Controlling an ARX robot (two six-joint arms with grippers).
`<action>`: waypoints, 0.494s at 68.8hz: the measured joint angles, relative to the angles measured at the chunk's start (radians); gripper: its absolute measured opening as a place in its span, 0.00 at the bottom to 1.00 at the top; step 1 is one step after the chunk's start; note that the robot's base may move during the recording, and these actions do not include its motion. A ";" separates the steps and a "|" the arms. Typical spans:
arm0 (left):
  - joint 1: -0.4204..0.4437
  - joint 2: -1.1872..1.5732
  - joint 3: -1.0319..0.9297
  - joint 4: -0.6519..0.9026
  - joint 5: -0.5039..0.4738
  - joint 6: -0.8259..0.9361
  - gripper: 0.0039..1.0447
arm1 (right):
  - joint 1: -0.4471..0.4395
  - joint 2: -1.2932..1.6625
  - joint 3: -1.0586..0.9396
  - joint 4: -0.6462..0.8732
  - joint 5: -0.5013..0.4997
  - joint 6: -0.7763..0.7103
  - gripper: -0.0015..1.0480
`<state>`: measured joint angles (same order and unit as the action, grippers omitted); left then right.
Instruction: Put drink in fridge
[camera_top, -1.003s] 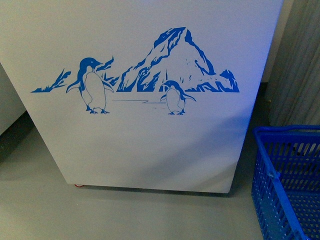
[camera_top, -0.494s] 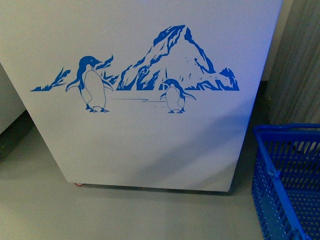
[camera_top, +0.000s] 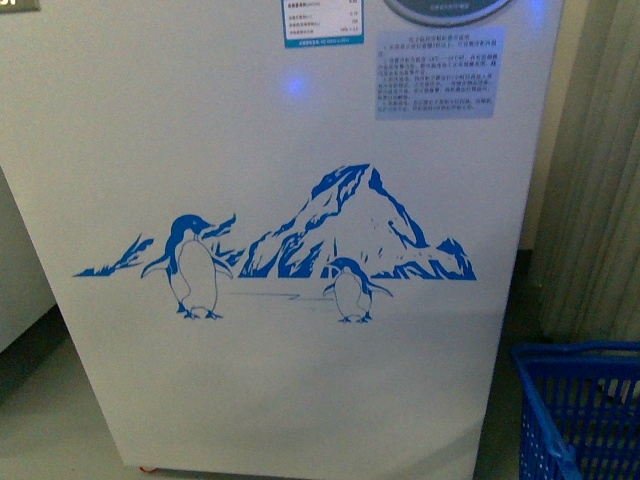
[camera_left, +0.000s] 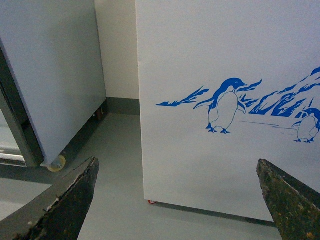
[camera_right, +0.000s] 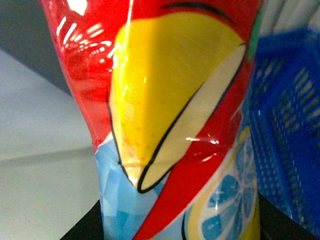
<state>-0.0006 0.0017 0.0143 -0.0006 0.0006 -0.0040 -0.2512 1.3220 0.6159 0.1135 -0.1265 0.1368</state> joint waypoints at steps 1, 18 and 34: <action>0.000 0.000 0.000 0.000 0.000 0.000 0.92 | 0.005 -0.029 0.002 -0.010 0.002 -0.002 0.40; 0.000 0.000 0.000 0.000 0.000 0.000 0.92 | 0.111 -0.477 0.057 -0.181 0.072 -0.021 0.40; 0.000 0.000 0.000 0.000 0.000 0.000 0.92 | 0.190 -0.688 0.070 -0.274 0.156 0.003 0.40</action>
<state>-0.0006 0.0017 0.0143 -0.0006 0.0006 -0.0040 -0.0608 0.6342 0.6857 -0.1604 0.0299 0.1398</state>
